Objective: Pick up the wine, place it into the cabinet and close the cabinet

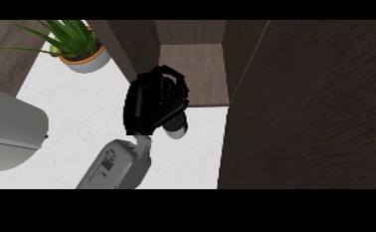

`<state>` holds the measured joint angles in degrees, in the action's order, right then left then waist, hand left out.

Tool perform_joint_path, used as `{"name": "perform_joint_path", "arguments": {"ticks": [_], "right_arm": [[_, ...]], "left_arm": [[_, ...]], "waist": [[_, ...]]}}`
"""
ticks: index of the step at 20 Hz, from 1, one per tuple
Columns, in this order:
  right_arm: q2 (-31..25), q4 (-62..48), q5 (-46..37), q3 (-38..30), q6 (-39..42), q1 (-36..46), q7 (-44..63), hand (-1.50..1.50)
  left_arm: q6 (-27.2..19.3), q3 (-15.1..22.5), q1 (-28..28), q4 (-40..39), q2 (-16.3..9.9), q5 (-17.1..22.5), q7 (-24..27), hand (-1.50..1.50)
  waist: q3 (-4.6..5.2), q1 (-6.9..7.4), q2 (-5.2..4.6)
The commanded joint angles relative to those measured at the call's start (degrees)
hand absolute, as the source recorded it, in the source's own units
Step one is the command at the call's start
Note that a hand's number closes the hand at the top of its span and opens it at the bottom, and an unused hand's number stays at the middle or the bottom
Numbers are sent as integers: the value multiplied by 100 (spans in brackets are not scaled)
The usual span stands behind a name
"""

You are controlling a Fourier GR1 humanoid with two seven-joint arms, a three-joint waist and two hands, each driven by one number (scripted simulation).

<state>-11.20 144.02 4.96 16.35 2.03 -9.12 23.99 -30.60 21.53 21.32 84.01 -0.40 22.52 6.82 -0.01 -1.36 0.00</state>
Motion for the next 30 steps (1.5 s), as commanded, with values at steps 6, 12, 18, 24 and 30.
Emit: {"name": "perform_joint_path", "arguments": {"ticks": [6,12,18,24,30], "right_arm": [[-146,1138,881,-350,342,-750,170,-150],[-5,1264,863,-173,190,-483,492,-150],[75,1006,727,-76,329,-651,121,-150],[175,818,601,16,345,-519,26,-150],[206,1047,537,100,259,-356,366,-150]], "left_arm": [[-118,74,414,-1334,39,148,678,150],[-519,419,606,-1827,40,630,1013,150],[-260,334,774,-2726,40,1098,1687,150],[98,280,821,-3152,40,1803,2218,150],[102,-26,1574,-3730,40,1929,2058,150]], "waist": [[-2,-27,2],[2,-64,0],[1,-175,-22],[7,-171,-41],[12,-152,-41]]}}
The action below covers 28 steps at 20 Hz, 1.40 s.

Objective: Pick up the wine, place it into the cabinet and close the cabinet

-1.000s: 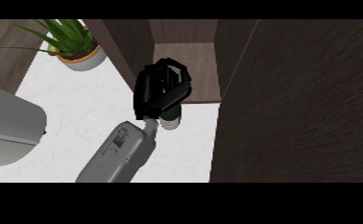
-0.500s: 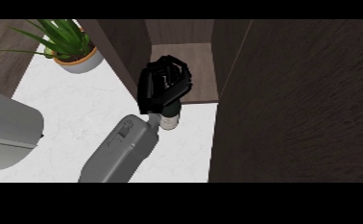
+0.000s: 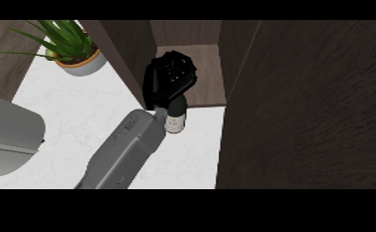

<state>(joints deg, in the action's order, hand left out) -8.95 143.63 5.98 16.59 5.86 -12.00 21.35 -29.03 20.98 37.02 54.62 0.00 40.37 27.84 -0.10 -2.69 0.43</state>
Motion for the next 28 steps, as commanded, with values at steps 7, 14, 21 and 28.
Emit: {"name": "perform_joint_path", "arguments": {"ticks": [7,14,21,28], "right_arm": [[-114,1008,713,-179,241,-527,204,-150],[-15,543,877,-588,231,-127,171,-150],[67,569,742,-380,259,-65,299,-150],[196,634,583,-121,266,-153,331,-150]], "left_arm": [[-25,-221,572,-1469,-2,477,-3,150],[-2,-503,1730,-2338,-1,717,-215,150],[-366,-694,2378,-3203,-38,200,-75,150],[-1065,-592,2797,-4090,-158,-240,88,-150]], "waist": [[8,-76,-79],[8,-7,-99],[9,42,-97],[8,-74,-117]]}}
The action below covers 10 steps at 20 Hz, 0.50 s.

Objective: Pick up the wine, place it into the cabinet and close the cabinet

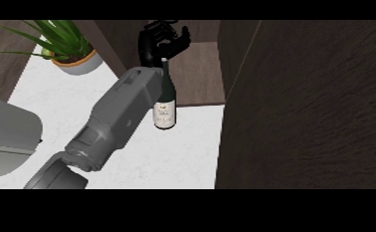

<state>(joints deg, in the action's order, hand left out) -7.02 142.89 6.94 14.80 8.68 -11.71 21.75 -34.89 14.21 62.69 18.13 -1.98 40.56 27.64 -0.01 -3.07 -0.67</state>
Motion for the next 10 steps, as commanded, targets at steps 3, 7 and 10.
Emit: {"name": "perform_joint_path", "arguments": {"ticks": [3,7,10], "right_arm": [[-11,710,555,-34,-20,-97,383,-150],[-76,581,707,-209,238,-456,-48,-150],[-92,918,746,-79,180,-395,353,-150]], "left_arm": [[-294,104,371,-778,-210,-380,38,-150],[-109,117,328,-1059,-381,-475,-88,-150],[-477,78,546,-1130,-130,-513,-121,-150]], "waist": [[3,-77,-48],[-6,-138,-57],[2,-131,-41]]}}
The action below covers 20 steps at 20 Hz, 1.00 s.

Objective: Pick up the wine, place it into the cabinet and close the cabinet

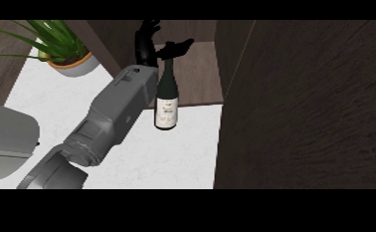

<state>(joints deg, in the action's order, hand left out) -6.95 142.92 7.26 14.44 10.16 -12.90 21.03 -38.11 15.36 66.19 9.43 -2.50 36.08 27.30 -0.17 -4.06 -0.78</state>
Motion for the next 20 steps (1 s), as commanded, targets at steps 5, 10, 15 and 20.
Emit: {"name": "perform_joint_path", "arguments": {"ticks": [5,10,15,20], "right_arm": [[61,649,413,193,-18,-114,323,-150],[-41,786,482,58,130,-319,203,-150],[-58,991,619,-132,9,-268,485,-150],[-11,735,646,-112,103,-259,266,-150]], "left_arm": [[-49,-100,38,-429,-288,-119,147,-150],[294,-222,-78,-342,-380,-87,295,-150],[747,-158,-89,-64,-293,-237,519,-150],[1077,-232,-175,65,-124,-271,880,-150]], "waist": [[26,-21,-70],[23,0,-46],[21,168,23],[20,203,17]]}}
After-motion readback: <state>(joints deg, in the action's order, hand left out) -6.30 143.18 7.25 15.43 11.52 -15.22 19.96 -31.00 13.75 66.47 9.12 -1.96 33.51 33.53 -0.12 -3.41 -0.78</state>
